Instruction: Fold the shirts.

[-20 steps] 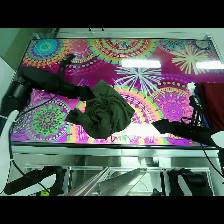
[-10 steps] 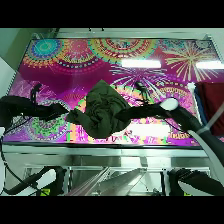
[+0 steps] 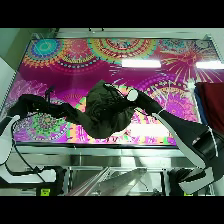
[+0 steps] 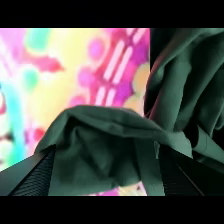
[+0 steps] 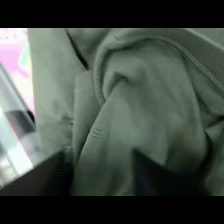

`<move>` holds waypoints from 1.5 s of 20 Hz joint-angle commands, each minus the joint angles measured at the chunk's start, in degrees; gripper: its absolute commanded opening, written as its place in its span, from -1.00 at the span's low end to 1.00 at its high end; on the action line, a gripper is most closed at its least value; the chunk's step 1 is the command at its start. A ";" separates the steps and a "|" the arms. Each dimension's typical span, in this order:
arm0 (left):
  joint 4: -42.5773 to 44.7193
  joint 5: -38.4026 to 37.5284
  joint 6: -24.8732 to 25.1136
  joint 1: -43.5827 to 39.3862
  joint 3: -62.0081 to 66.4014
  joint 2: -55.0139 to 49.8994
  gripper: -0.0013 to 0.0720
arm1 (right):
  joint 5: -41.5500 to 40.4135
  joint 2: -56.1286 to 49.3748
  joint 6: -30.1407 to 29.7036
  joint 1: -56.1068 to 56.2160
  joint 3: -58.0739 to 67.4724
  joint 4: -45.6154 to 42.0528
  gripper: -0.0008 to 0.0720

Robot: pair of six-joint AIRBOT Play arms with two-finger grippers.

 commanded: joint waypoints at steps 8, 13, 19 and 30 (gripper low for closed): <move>2.03 0.37 0.66 -6.51 7.43 -8.48 -0.93 | 2.75 -1.14 2.32 0.44 1.73 -3.96 -0.92; 2.43 4.33 0.59 -3.74 7.43 -2.49 -0.93 | 3.39 1.01 2.29 -0.28 1.75 -4.20 -0.92; 2.43 5.53 0.39 5.05 7.41 4.33 0.85 | 3.56 1.29 2.29 -0.37 1.75 -4.22 -0.92; 2.47 13.70 0.81 5.03 7.41 -9.70 0.85 | 3.56 1.29 2.27 -0.39 1.75 -4.20 -0.92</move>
